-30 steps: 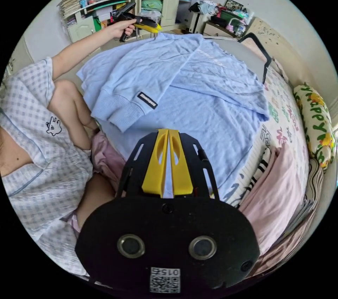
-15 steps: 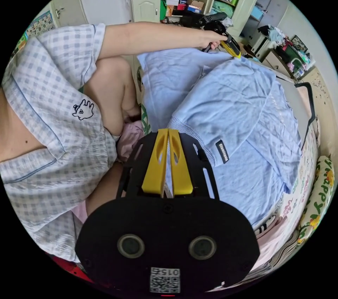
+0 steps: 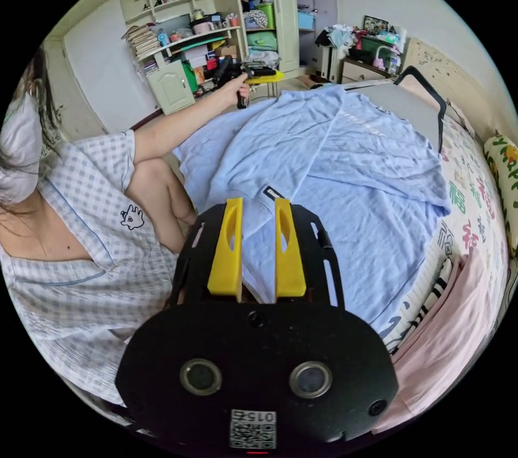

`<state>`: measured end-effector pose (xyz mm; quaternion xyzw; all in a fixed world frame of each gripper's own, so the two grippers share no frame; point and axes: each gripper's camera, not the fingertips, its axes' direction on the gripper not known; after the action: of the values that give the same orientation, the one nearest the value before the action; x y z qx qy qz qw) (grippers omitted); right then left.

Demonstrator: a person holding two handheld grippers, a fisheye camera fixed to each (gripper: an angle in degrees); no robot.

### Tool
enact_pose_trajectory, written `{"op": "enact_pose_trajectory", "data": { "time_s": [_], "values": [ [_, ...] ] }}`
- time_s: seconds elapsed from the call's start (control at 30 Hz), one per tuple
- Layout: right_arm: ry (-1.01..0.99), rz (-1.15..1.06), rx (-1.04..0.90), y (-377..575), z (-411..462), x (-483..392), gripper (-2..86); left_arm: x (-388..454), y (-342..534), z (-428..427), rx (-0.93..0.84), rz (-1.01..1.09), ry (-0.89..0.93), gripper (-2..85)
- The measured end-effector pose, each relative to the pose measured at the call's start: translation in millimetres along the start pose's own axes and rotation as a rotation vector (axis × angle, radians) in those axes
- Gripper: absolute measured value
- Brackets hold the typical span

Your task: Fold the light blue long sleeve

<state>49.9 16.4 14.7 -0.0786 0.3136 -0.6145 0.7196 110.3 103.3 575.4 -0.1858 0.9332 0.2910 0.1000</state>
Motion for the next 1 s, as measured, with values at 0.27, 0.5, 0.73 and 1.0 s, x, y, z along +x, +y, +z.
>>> {"op": "enact_pose_trajectory", "data": {
  "time_s": [0.27,0.5,0.73,1.0],
  "values": [
    [0.009,-0.057,-0.115,-11.0,32.9,-8.3,9.8,182.3,48.9,-64.7,0.588,0.698,-0.179,9.0],
    [0.046,-0.007,-0.112,-9.3,31.7,-2.1,9.9,164.7,22.9,32.2,-0.058,0.582,-0.302,8.3],
    [0.023,-0.014,-0.164,-13.0,47.7,-2.0,7.7,112.2,31.2,105.7,-0.368,0.450,-0.475,6.7],
    [0.110,-0.038,-0.207,-14.3,48.4,-4.9,0.3,119.5,42.8,159.9,-0.490,0.505,-0.606,-0.4]
  ]
}}
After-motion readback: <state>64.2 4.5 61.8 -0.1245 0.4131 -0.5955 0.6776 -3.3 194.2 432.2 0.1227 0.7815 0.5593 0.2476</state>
